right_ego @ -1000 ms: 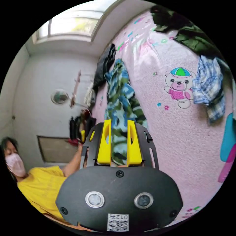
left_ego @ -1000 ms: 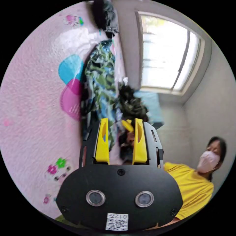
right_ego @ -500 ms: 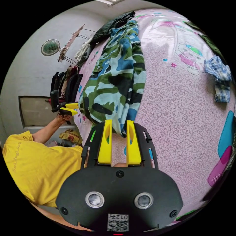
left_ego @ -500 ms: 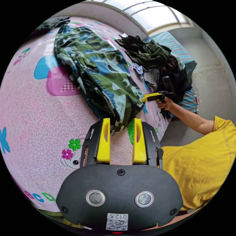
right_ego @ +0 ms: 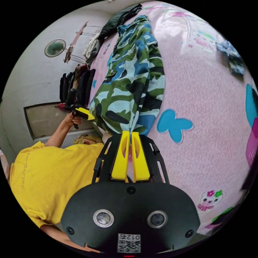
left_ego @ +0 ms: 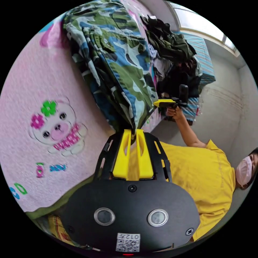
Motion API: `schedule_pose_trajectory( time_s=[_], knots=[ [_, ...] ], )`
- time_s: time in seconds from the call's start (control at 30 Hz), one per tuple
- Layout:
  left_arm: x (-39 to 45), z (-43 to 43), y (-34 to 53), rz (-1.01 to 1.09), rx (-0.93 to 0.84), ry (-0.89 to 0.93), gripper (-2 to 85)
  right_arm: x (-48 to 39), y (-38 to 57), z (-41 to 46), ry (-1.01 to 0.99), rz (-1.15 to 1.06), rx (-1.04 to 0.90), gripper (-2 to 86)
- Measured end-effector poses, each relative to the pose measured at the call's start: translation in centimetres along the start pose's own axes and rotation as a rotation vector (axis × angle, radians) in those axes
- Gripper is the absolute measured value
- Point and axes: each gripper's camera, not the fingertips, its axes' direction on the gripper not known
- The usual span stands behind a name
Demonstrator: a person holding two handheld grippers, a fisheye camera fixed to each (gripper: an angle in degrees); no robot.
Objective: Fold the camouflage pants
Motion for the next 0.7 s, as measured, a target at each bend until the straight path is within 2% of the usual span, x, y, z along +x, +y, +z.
schedule_pose_trajectory(
  time_s=[0.13, 0.23, 0.33, 0.4, 0.47, 0.53, 0.57, 0.63, 0.7],
  knots=[
    [-1.6, 5.2, 4.5, -0.097, -0.087, 0.055, 7.4, 0.4, 5.1, 3.9, -0.045, 0.125, -0.019, 1.3],
    [-4.4, 8.7, 8.0, -0.214, 0.007, 0.245, 7.8, 2.2, 7.2, 6.1, -0.101, 0.283, 0.033, 2.1],
    [-5.2, 9.7, 10.9, -0.245, 0.181, 0.371, 7.2, 1.6, 8.2, 6.0, -0.122, 0.264, 0.086, 3.1],
    [-3.8, 8.7, 12.4, -0.214, 0.271, 0.287, 6.7, 0.5, 8.7, 4.9, -0.052, 0.249, 0.107, 3.8],
    [-0.7, 6.1, 15.1, -0.197, 0.444, 0.082, 6.0, -0.7, 9.4, 3.1, 0.068, 0.256, 0.154, 3.3],
    [3.1, 4.5, 16.3, -0.112, 0.532, -0.115, 5.4, -5.0, 10.0, 0.9, 0.242, 0.119, 0.258, 2.4],
    [6.1, 4.3, 16.1, -0.029, 0.524, -0.252, 5.0, -6.4, 9.8, 0.8, 0.260, 0.060, 0.267, 2.2],
    [10.3, 5.8, 14.4, 0.098, 0.449, -0.421, 4.7, -12.2, 8.3, 2.8, 0.247, -0.194, 0.198, 1.4],
    [13.6, 8.7, 11.9, 0.210, 0.350, -0.511, 4.3, -15.8, 7.0, 6.1, 0.250, -0.340, 0.088, 0.8]
  ],
)
